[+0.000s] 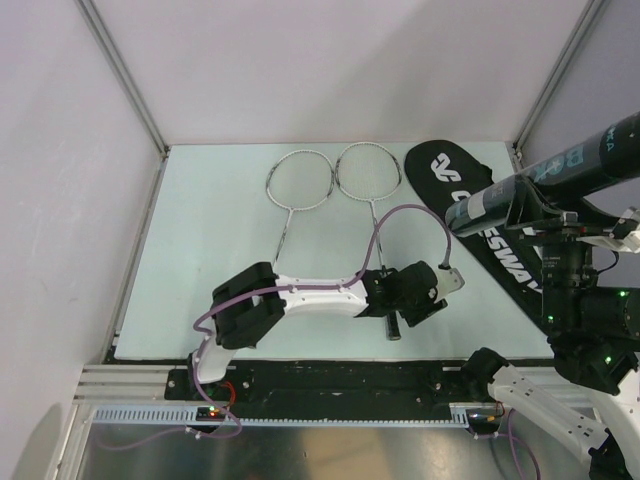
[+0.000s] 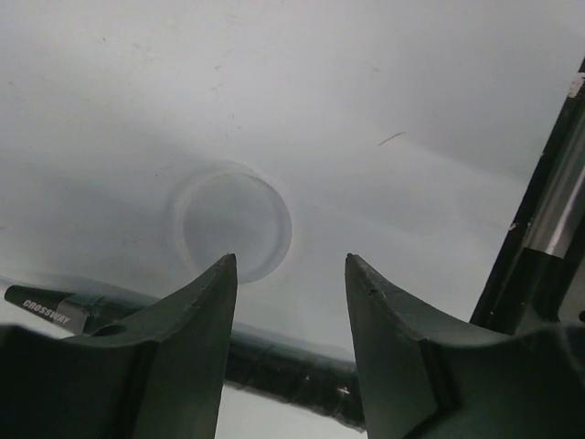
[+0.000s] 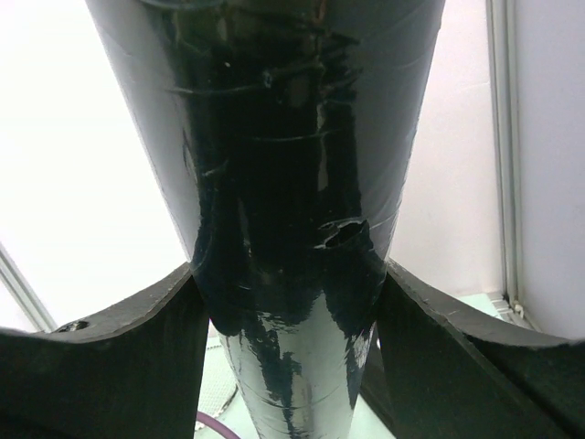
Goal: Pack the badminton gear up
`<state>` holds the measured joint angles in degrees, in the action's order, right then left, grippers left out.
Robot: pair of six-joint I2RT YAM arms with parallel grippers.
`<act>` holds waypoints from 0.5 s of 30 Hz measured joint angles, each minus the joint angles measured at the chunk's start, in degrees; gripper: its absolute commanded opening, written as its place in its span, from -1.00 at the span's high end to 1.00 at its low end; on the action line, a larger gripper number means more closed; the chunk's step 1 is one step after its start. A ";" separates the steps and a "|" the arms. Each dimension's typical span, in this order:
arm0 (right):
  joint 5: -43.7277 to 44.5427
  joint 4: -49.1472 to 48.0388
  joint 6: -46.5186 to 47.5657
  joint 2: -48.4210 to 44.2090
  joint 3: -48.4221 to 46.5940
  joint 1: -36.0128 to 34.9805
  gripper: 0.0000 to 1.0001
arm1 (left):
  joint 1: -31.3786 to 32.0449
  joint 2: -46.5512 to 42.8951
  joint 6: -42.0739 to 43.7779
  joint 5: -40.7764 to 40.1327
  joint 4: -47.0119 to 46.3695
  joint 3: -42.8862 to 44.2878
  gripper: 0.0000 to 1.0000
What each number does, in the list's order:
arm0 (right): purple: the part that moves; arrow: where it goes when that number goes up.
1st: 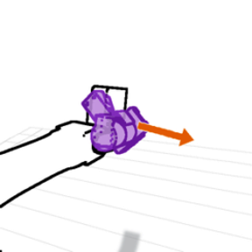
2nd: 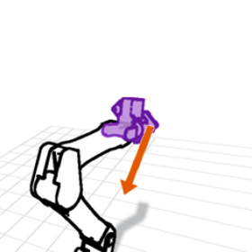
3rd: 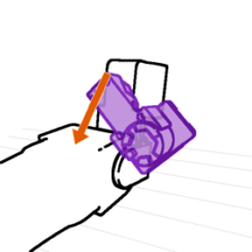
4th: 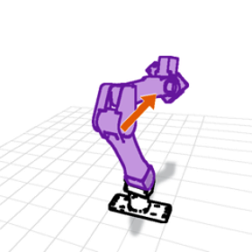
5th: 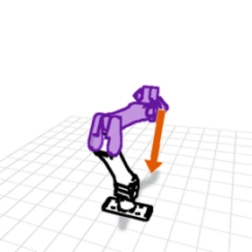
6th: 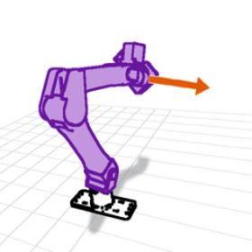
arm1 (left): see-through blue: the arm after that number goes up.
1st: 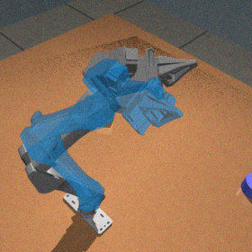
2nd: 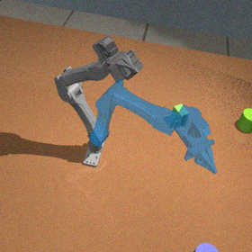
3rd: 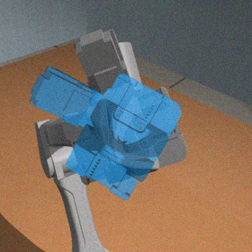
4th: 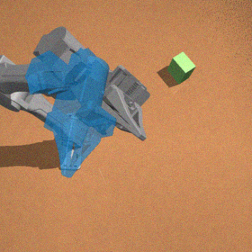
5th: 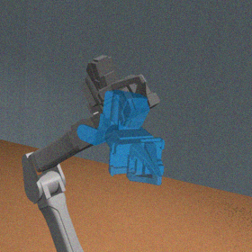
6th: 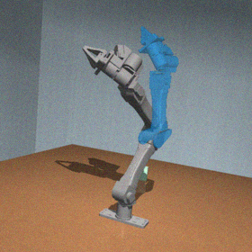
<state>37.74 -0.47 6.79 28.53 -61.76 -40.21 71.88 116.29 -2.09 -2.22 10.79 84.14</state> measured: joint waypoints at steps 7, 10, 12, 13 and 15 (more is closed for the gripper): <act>0.98 -1.68 2.08 0.00 0.00 0.00 0.55 | -0.04 0.98 0.24 -0.55 -3.21 -0.92 -0.03; 1.18 -1.79 2.67 0.00 0.00 0.00 0.55 | -0.04 1.90 0.61 -0.52 -4.28 -0.94 -0.01; 1.42 -1.92 3.28 0.00 0.00 0.02 0.55 | -0.04 2.75 0.61 -0.42 -4.57 -1.03 0.01; 1.51 -2.01 3.58 0.00 0.00 0.02 0.55 | -0.04 3.13 0.59 -0.35 -4.83 -1.33 0.01; 1.68 -2.05 4.17 0.00 0.00 0.09 0.55 | -0.04 3.63 0.57 -0.13 -5.22 -2.25 0.02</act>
<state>39.42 -2.52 10.96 28.53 -61.76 -40.12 71.83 119.92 -1.52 -2.35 5.56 81.89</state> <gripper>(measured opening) 0.678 0.497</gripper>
